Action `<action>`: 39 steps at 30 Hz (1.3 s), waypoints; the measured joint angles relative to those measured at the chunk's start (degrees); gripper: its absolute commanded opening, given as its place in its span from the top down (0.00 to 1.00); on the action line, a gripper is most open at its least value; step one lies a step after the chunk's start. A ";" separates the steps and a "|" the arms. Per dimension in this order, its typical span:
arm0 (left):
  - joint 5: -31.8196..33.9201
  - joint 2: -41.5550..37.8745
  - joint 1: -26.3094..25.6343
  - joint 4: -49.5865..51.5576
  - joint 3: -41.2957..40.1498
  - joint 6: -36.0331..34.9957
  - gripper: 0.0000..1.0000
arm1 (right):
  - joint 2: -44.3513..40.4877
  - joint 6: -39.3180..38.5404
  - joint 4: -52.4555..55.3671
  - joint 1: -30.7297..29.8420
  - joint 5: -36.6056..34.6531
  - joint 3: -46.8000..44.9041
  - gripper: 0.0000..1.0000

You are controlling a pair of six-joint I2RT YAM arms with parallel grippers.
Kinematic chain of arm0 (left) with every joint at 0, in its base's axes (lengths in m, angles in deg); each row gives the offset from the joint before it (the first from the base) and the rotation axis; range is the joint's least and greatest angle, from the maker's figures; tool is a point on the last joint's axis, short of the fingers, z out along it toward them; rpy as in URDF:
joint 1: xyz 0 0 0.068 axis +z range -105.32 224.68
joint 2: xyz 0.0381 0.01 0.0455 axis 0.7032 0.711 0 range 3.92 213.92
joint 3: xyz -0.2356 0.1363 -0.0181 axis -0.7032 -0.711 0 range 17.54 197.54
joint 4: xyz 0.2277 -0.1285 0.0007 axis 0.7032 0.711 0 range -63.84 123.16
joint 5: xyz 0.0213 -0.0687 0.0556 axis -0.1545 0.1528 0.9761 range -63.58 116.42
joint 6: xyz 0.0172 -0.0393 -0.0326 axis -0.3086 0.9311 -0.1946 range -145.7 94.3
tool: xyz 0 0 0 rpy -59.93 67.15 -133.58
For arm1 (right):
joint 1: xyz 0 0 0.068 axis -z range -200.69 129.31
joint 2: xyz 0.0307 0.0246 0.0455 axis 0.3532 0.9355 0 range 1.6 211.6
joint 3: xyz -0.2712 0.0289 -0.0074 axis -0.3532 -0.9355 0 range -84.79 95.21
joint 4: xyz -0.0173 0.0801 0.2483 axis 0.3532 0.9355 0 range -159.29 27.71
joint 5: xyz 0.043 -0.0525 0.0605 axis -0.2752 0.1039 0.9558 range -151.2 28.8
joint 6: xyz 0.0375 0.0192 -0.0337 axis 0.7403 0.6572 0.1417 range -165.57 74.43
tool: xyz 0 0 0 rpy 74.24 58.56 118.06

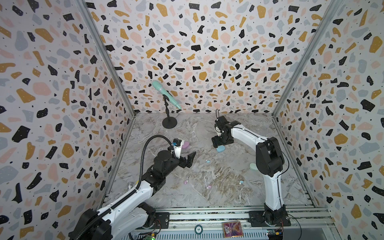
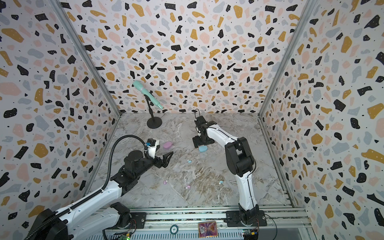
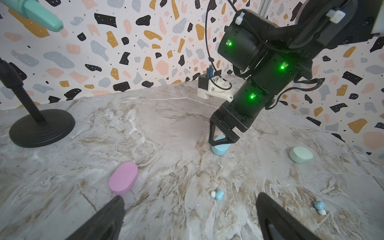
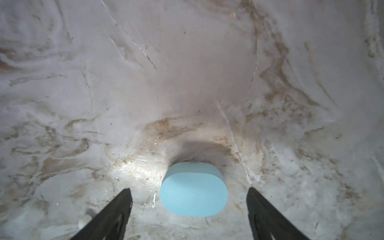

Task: Insert wireless bluetooth earbuds into charging case
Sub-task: Rotate the charging case at the center of the table, then pick up the charging case from the center of the table.

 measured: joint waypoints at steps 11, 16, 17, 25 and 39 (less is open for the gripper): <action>0.00 0.00 0.00 0.00 0.00 0.00 0.00 | 2.08 0.46 0.07 -0.15 -0.13 -0.70 0.18; 0.00 0.00 0.00 0.00 0.00 0.00 0.00 | 2.97 0.50 0.07 -0.13 -0.26 -0.72 0.21; 0.00 0.00 0.00 0.00 0.00 0.00 0.00 | 2.99 0.52 0.07 -0.13 -0.26 -0.72 0.22; 0.02 -0.04 0.00 0.00 0.00 0.00 0.00 | 2.99 0.92 -0.02 -0.07 -0.24 -0.81 0.26; 0.02 -0.42 0.00 0.02 0.00 -0.02 0.00 | 3.02 1.49 -0.04 0.37 -0.46 -0.81 0.41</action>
